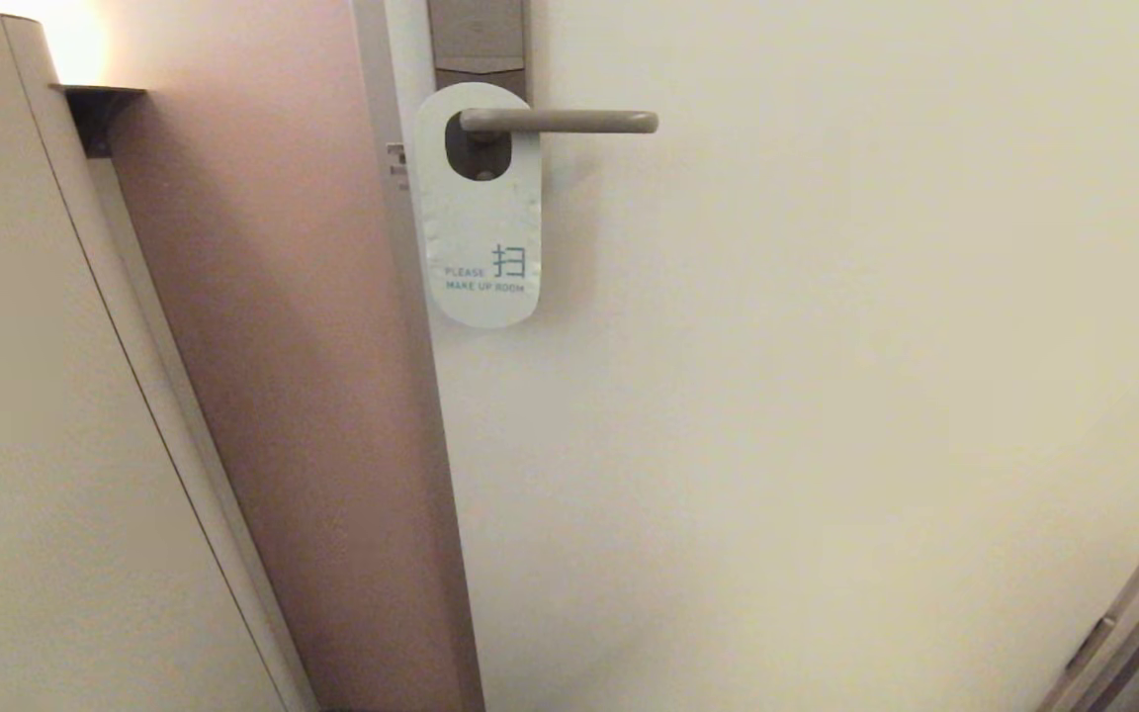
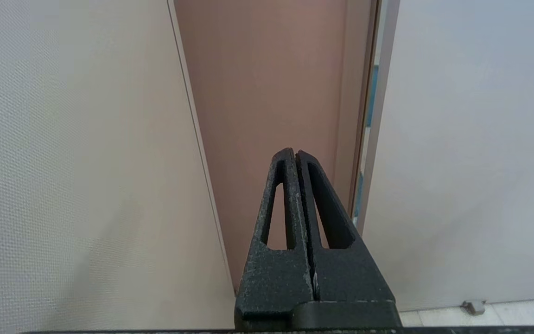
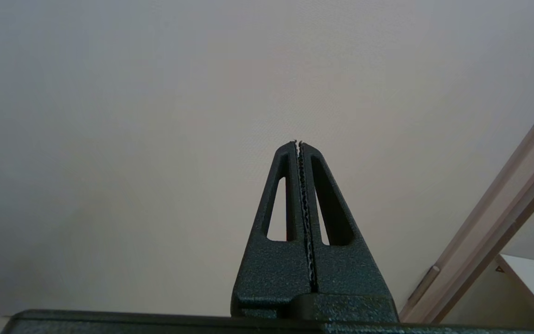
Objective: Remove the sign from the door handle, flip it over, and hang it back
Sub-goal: Take down the sign
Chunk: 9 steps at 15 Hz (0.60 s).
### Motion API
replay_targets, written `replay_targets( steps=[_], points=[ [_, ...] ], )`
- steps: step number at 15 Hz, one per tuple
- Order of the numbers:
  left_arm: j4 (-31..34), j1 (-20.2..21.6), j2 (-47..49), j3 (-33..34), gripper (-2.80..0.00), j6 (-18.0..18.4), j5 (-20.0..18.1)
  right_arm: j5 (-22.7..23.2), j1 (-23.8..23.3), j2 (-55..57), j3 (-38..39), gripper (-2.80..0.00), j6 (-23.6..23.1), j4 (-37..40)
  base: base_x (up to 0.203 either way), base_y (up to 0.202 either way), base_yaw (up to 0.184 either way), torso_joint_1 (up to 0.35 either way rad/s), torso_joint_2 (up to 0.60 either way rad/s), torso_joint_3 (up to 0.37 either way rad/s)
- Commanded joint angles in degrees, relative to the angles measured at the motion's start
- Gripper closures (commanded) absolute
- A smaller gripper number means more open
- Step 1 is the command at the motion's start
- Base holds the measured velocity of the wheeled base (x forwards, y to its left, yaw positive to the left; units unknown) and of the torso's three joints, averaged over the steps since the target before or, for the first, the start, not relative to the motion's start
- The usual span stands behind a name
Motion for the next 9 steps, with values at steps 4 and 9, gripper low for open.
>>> replay_targets(
  steps=[4,9],
  points=[
    [0.0,0.0,0.0,-0.1,0.00,0.6,-0.2,0.0,0.0,0.0,0.0,0.00,-0.1,0.0,0.000,0.000,0.000,0.000,0.00,0.000],
    [0.5,0.0,0.0,-0.2,0.00,0.3,-0.1,0.0,0.0,0.0,0.0,0.00,-0.1,0.0,0.000,0.000,0.000,0.000,0.00,0.000]
  ],
)
